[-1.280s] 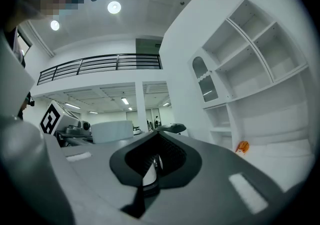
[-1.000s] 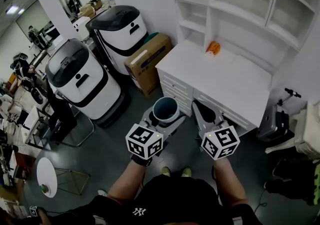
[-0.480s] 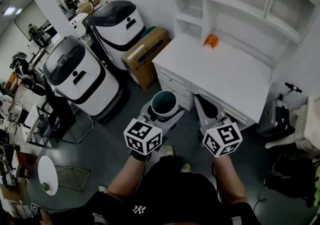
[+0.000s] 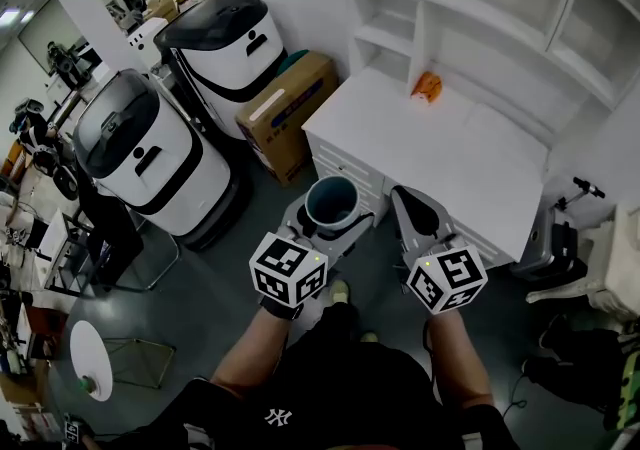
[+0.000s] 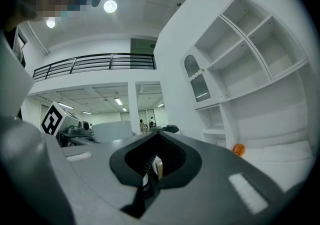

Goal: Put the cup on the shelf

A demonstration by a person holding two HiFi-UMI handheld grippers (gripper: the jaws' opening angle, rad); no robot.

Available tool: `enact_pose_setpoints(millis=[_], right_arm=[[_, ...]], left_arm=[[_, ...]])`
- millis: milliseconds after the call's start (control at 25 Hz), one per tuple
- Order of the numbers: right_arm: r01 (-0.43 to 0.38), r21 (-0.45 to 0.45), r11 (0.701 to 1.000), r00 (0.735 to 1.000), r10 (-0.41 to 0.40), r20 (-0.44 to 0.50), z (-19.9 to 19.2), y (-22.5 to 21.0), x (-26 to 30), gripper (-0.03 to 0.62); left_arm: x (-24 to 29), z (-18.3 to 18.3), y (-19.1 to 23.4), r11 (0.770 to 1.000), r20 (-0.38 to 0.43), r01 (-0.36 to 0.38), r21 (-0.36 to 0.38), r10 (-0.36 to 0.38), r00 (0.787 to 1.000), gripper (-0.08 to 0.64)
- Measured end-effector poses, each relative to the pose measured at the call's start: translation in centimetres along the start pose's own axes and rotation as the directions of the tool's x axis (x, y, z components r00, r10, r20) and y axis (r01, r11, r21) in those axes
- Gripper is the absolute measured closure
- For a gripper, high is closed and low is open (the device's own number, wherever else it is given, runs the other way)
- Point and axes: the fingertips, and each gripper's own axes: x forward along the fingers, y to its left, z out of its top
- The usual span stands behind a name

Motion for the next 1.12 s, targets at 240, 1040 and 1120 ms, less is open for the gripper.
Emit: enact_pose_setpoints(millis=[240,1040,1120], right_arm=[[0.007,-0.009,1.000,1.000,-0.008,-0.011,0.0,-2.0,7.8,0.580],[0.104,-0.037,0.994,0.994,-0.105,-0.029,0.2,-9.7,21.2,0.580],[0.107,-0.035,0.994,0.994,-0.108,-0.027,0.3,-11.1,21.9,0.580]], left_arm=[[3.5,1.4,7.5,1.000,0.000,0.001,0.029,-0.001,1.000,0.181],[14.9,4.4,21.0,0.992,-0.015,0.125,0.018,-0.125,0.992,0.182],[16.6,4.4,21.5,0.991,-0.021,0.129,0.015,-0.129,0.991,0.181]])
